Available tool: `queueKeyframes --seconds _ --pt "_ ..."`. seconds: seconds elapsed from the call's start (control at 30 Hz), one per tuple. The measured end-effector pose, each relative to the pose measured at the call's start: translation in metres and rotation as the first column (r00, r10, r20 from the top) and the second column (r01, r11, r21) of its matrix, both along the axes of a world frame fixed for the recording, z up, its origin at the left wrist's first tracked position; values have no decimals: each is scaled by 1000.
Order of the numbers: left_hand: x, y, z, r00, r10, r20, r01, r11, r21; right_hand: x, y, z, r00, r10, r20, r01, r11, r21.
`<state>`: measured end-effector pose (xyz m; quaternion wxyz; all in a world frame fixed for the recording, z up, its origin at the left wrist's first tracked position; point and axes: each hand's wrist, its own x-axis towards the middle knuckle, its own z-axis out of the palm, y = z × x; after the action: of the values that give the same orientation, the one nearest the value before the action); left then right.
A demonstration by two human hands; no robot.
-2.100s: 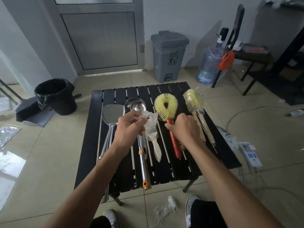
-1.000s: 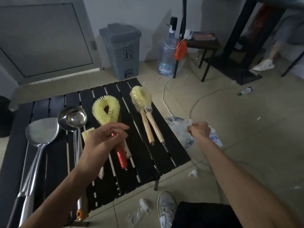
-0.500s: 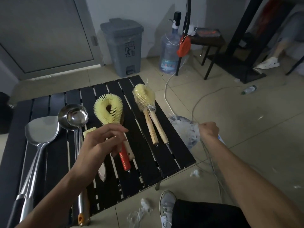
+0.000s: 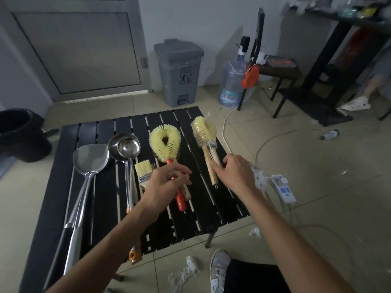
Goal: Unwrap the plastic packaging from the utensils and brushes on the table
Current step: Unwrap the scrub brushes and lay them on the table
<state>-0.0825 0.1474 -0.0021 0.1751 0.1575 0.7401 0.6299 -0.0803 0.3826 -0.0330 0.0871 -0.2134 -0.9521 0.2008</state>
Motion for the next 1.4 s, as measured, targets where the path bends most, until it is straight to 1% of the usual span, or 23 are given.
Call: queueKeyframes --seconds 0.07,0.1,0.13,0.23,0.3,0.37,0.47,0.53,0.6,0.67,0.73,0.8,0.87,0.93,1.0,1.03,1.1,1.17,1.23,1.3,1.4 --pt "1 0 -2 1000 -10 -21 10 1000 -21 -3 -13 -7 997 -8 72 0 995 100" --pt "1 0 -2 1000 -16 -26 16 999 -27 -5 -17 -11 996 -7 88 -4 993 117" --pt "1 0 -3 999 -26 -29 25 999 -34 -8 -20 -13 995 0 104 -11 994 107" --pt "0 -2 -4 998 -55 -23 54 997 -51 -16 -22 -14 986 36 164 -36 999 -3" --pt "-1 -4 -3 998 -66 -15 65 996 -55 -16 -22 -13 986 32 166 -20 997 -70" --pt "-3 -4 -3 998 -63 -8 63 997 -50 -12 -23 -7 994 14 104 -1 993 -116" --pt "-1 -1 -1 999 -38 18 38 999 -8 1 -31 12 999 -4 -36 0 995 -98" --pt "1 1 2 1000 -14 -18 13 1000 -6 17 -44 27 991 27 -135 -44 991 -128" --pt "6 5 8 1000 -21 -22 22 999 43 38 -65 38 976 90 -196 -133 967 -218" --pt "11 9 12 998 -57 41 52 992 114 59 -90 41 955 178 -236 -238 937 -257" --pt "14 9 13 989 -47 138 20 982 189 75 -111 41 922 297 -249 -360 896 -262" --pt "15 5 12 981 -7 194 -51 956 290 79 -120 41 877 404 -259 -472 824 -314" --pt "14 -2 11 977 23 211 -91 943 320 76 -116 46 843 455 -287 -537 733 -418" --pt "13 -8 11 968 7 252 -101 927 362 73 -107 55 843 427 -327 -538 675 -504" --pt "12 -13 11 934 -63 351 -122 869 479 71 -101 62 873 355 -333 -487 661 -572" --pt "11 -16 12 919 -113 378 -120 832 541 70 -99 64 884 339 -322 -468 656 -592" --pt "11 -23 15 916 -177 359 -81 797 598 70 -96 66 885 369 -283 -463 648 -604" --pt "10 -28 18 924 -205 323 -35 795 606 70 -98 67 882 418 -218 -448 598 -664" --pt "10 -30 20 924 -224 311 -7 803 596 70 -103 66 872 459 -171 -414 505 -758" --pt "9 -32 20 929 -238 283 33 816 578 69 -107 66 860 483 -167 -398 428 -812" --pt "8 -35 23 937 -244 248 72 834 547 66 -107 69 862 466 -201 -396 371 -840"
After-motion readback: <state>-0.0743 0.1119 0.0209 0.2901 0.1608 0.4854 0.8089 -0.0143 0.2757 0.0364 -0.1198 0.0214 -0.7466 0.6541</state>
